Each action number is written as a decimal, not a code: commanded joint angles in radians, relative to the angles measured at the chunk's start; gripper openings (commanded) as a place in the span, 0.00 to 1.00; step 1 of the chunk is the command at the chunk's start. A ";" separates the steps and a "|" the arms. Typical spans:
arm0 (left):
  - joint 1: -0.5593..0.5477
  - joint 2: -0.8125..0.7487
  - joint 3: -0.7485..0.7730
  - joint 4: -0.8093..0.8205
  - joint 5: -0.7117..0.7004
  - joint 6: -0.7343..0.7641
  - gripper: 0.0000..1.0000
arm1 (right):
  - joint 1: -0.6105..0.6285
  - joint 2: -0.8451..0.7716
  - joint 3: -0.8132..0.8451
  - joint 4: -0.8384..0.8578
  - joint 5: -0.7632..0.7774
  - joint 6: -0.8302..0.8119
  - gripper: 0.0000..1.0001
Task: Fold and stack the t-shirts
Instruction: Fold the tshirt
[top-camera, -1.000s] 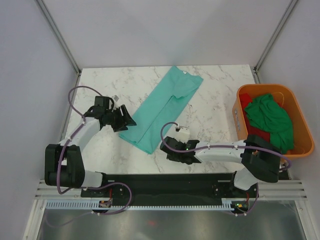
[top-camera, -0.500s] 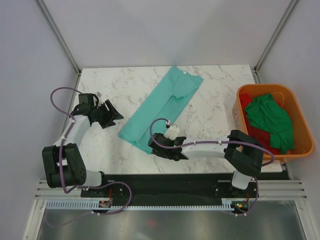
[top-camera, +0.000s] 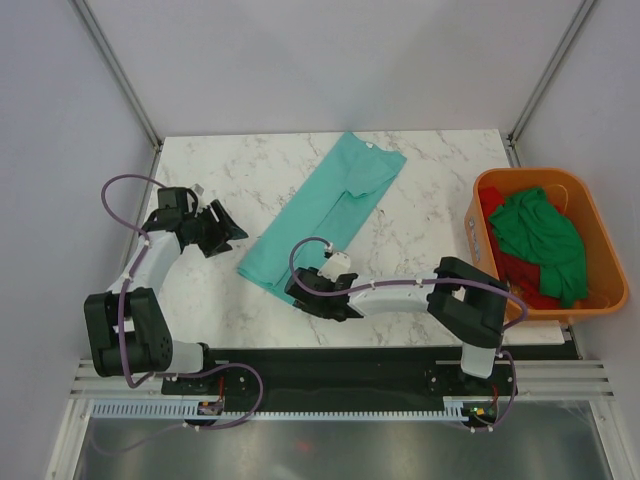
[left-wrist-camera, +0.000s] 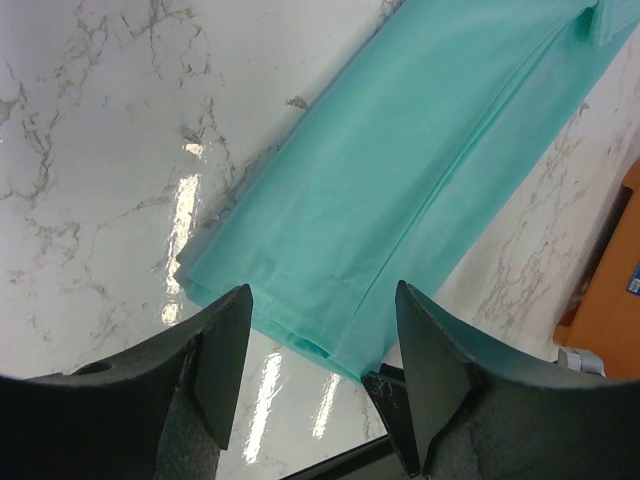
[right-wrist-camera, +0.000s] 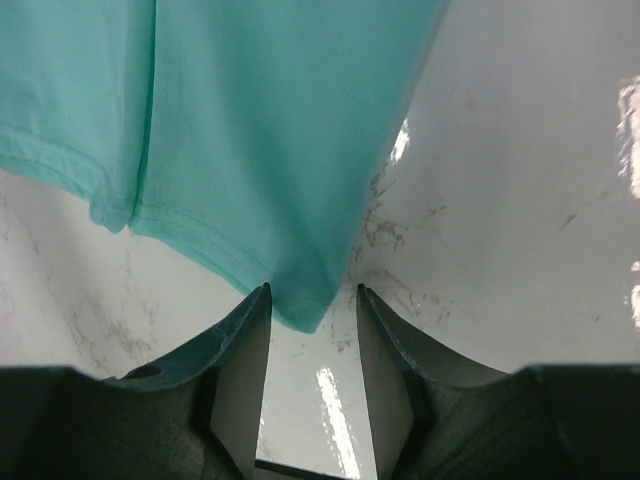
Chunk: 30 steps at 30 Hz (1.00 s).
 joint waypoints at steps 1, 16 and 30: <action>0.001 -0.038 -0.003 0.011 0.025 0.018 0.67 | 0.015 0.027 0.038 -0.019 -0.023 0.030 0.47; -0.065 -0.099 -0.030 0.016 0.102 0.032 0.66 | 0.029 -0.094 -0.104 -0.098 -0.007 -0.072 0.00; -0.537 -0.228 -0.282 0.052 -0.030 -0.146 0.67 | 0.023 -0.713 -0.586 -0.407 -0.098 -0.181 0.05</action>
